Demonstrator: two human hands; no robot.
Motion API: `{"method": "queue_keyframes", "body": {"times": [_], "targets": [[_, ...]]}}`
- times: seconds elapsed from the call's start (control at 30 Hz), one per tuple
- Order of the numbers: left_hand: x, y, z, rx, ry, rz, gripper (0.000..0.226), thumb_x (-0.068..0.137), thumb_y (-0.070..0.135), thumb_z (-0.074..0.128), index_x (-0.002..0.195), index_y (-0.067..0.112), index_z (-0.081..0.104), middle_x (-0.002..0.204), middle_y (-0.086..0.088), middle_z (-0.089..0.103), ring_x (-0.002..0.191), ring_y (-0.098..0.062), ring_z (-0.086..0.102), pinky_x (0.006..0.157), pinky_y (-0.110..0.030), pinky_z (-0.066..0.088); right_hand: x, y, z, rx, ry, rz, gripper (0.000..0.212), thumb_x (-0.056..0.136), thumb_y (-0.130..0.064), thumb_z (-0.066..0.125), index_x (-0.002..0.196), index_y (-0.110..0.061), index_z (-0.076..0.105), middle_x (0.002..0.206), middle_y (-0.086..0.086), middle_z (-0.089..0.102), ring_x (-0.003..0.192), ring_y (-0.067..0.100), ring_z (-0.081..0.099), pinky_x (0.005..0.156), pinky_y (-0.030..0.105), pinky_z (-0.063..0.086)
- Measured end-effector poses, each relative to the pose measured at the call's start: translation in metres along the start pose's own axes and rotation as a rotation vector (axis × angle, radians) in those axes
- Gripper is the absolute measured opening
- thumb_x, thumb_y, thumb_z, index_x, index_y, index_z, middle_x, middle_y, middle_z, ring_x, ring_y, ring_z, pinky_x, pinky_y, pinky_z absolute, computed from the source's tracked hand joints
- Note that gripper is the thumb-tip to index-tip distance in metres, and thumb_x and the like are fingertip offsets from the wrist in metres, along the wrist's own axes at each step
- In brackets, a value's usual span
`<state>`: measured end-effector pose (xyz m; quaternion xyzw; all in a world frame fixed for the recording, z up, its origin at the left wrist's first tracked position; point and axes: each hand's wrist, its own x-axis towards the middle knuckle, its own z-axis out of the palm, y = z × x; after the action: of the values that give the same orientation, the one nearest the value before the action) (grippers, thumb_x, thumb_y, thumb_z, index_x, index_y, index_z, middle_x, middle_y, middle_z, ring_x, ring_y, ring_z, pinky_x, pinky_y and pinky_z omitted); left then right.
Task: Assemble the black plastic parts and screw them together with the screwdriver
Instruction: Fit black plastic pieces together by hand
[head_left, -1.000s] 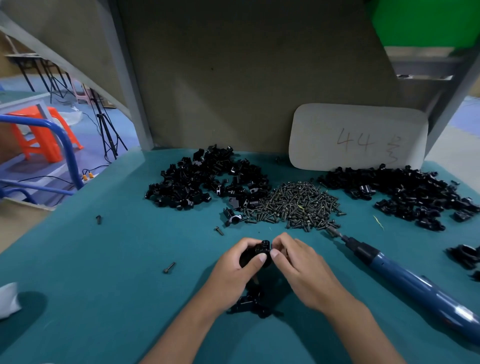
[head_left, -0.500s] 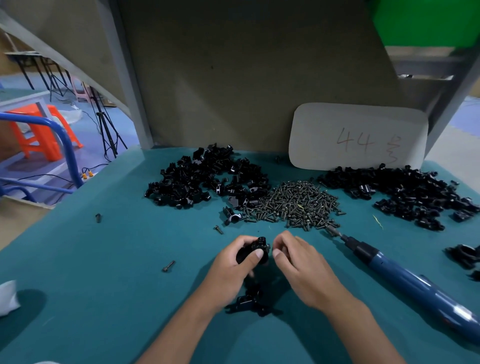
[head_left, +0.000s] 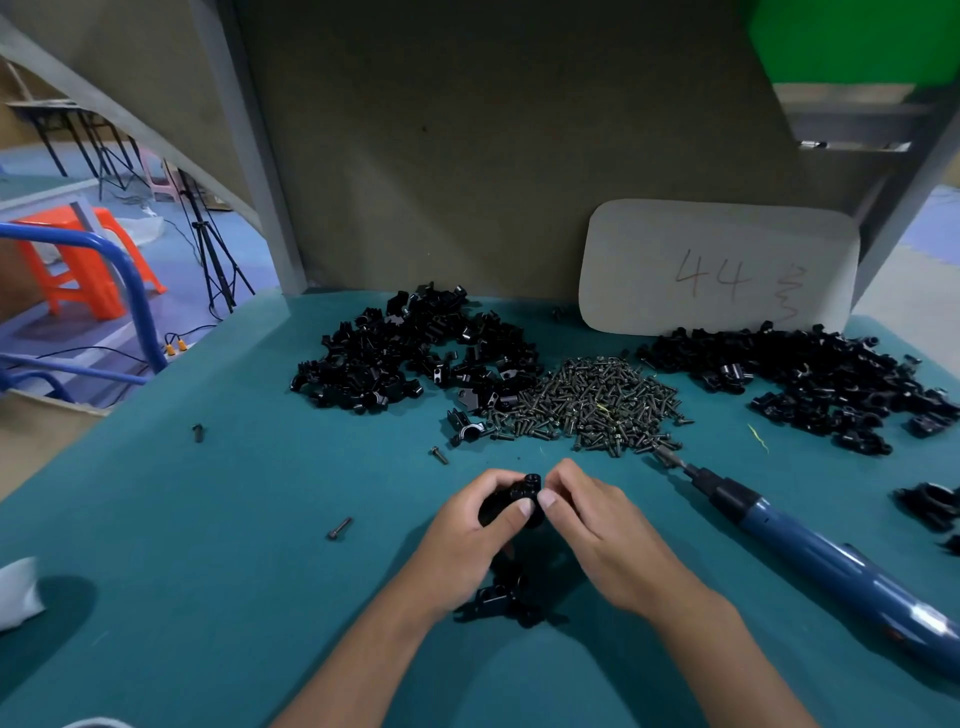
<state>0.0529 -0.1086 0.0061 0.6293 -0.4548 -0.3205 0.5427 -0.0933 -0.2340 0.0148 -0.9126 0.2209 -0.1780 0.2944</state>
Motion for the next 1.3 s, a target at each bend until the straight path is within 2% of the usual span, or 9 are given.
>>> {"method": "queue_keyframes", "body": {"times": [0.07,0.2,0.37,0.53,0.7,0.93,1.07,1.17,1.3], "targets": [[0.0,0.001,0.0,0.001,-0.01,0.0,0.013,0.099,0.041,0.061,0.112,0.041,0.064,0.103,0.017,0.071,0.093,-0.002,0.066,0.08,-0.016,0.051,-0.001,-0.001,0.0,-0.071,0.021,-0.017,0.035,0.099,-0.062,0.021,0.087,-0.035,0.039,0.082,-0.012,0.05,0.079,0.009,0.048,0.063,0.032,0.037],[-0.001,-0.001,0.002,0.013,0.02,0.002,0.01,0.1,0.036,0.062,0.11,0.04,0.063,0.093,0.018,0.068,0.074,-0.001,0.061,0.07,-0.013,0.048,0.002,-0.007,0.004,-0.108,0.029,0.008,0.049,0.1,-0.066,0.012,0.076,-0.031,0.037,0.072,-0.005,0.048,0.072,0.011,0.046,0.063,0.037,0.039],[0.0,-0.001,0.002,0.016,0.007,0.005,0.013,0.1,0.036,0.061,0.113,0.036,0.063,0.096,0.015,0.068,0.084,-0.002,0.062,0.077,-0.019,0.05,0.005,-0.012,0.011,-0.096,0.095,0.107,0.057,0.096,-0.066,0.014,0.067,-0.024,0.041,0.06,0.002,0.046,0.058,0.017,0.045,0.054,0.035,0.03],[0.001,-0.002,0.0,0.007,0.031,-0.028,0.017,0.101,0.038,0.06,0.118,0.035,0.062,0.11,0.014,0.07,0.104,-0.005,0.065,0.092,-0.025,0.052,-0.001,-0.007,0.007,-0.01,0.056,0.082,0.042,0.095,-0.069,0.021,0.083,-0.036,0.042,0.073,-0.01,0.05,0.074,0.008,0.05,0.06,0.029,0.032],[0.0,-0.001,0.001,-0.003,0.009,-0.024,0.016,0.097,0.041,0.063,0.113,0.04,0.063,0.105,0.014,0.071,0.099,-0.005,0.067,0.086,-0.023,0.053,0.0,-0.002,0.004,-0.029,0.033,-0.007,0.036,0.099,-0.059,0.023,0.081,-0.032,0.039,0.079,-0.01,0.048,0.081,0.008,0.046,0.064,0.031,0.037],[0.004,-0.005,0.003,-0.065,0.072,-0.01,0.026,0.082,0.05,0.072,0.106,0.04,0.07,0.097,0.011,0.073,0.083,-0.004,0.065,0.07,-0.025,0.053,0.003,0.0,0.004,-0.041,0.063,-0.002,0.06,0.092,-0.079,0.012,0.073,-0.03,0.042,0.067,-0.005,0.05,0.067,0.012,0.048,0.061,0.038,0.039],[0.005,-0.008,0.003,-0.079,0.082,-0.007,0.029,0.081,0.052,0.072,0.106,0.038,0.071,0.097,0.006,0.074,0.082,-0.007,0.067,0.068,-0.025,0.053,0.003,0.001,0.004,0.051,0.101,0.049,0.049,0.09,-0.081,0.026,0.083,-0.037,0.047,0.074,-0.013,0.055,0.07,0.007,0.05,0.059,0.023,0.035],[0.005,-0.009,0.003,-0.091,0.098,-0.015,0.027,0.082,0.051,0.072,0.105,0.038,0.071,0.095,0.005,0.074,0.078,-0.007,0.065,0.067,-0.024,0.053,0.003,0.003,0.0,0.153,0.115,0.028,0.025,0.095,-0.067,0.042,0.096,-0.043,0.051,0.096,-0.023,0.059,0.092,0.001,0.056,0.073,0.013,0.038],[0.004,-0.009,0.002,-0.069,0.087,-0.035,0.024,0.085,0.052,0.067,0.106,0.04,0.067,0.092,0.009,0.071,0.07,-0.005,0.061,0.067,-0.022,0.052,0.004,0.003,0.002,0.05,0.124,-0.032,0.021,0.098,-0.06,0.038,0.095,-0.043,0.05,0.103,-0.027,0.053,0.104,0.002,0.05,0.081,0.01,0.035]]}}
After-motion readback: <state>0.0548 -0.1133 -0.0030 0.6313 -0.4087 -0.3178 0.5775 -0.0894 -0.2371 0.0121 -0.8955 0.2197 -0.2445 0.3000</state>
